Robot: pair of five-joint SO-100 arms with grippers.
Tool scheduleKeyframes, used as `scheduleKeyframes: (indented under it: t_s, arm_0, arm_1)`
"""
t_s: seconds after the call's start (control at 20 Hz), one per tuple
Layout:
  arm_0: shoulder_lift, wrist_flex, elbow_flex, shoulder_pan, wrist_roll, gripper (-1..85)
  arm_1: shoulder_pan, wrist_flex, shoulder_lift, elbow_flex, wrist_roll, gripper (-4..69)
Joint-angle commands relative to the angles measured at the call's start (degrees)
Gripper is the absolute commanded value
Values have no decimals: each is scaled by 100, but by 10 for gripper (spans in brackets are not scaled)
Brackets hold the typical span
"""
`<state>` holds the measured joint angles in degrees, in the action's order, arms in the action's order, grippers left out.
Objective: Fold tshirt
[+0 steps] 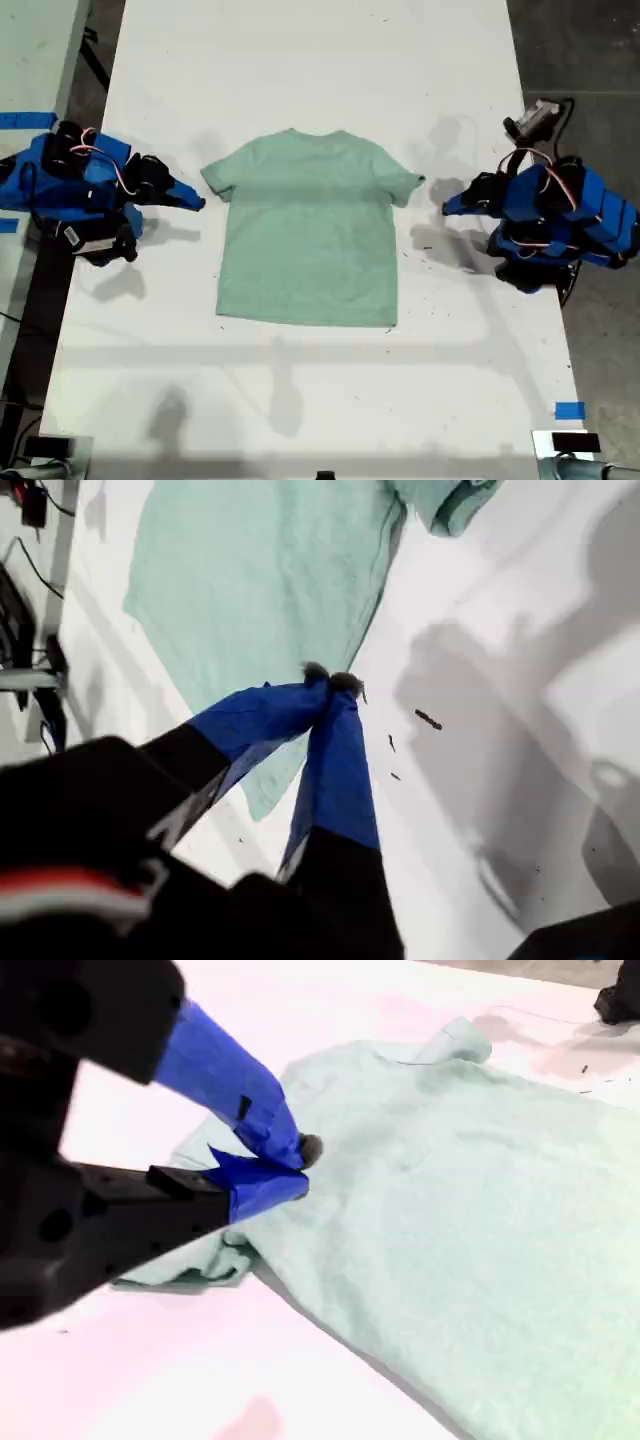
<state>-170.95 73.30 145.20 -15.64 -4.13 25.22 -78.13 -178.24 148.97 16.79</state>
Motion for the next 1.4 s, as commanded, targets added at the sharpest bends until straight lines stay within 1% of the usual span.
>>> scheduleKeyframes:
  t_s: [0.0,0.1,0.2,0.35,0.45,0.75,0.9,1.05,1.15,1.25,1.35]
  arm_0:
    - [747,976,-1714,-404,466,1]
    - [1239,1767,-2733,-703,817,1]
    - [1749,2197,-3586,-1020,1248,1]
    - [2602,2197,-4359,-1292,1793,1]
    - [3111,2197,-4737,-1354,1986,1]
    - [3217,2197,-5326,-1512,2136,1]
    - [3296,2197,-5370,-1494,2136,1]
    - [3349,2197,-5370,-1485,2136,1]
    - [3393,2197,-5361,-1485,2136,30]
    - [3472,2197,-5344,-1485,2136,78]
    - [3533,2197,-5291,-1477,2136,99]
  arm_1:
    - [281,-325,1740,-1758,782,22]
    - [519,-747,2742,-2769,1327,39]
    - [765,-1090,3445,-3533,1793,53]
    - [1107,-1371,4166,-4351,2364,68]
    - [1239,-1459,4500,-4702,2672,82]
    - [1573,-1591,5089,-5520,3463,146]
    - [1661,-1635,5256,-5774,3700,166]
    - [1705,-1670,5265,-5713,3858,204]
    - [1731,-1679,5265,-5616,3938,227]
    - [1749,-1670,5265,-5520,3981,243]
    - [1793,-1652,5265,-5405,4034,254]
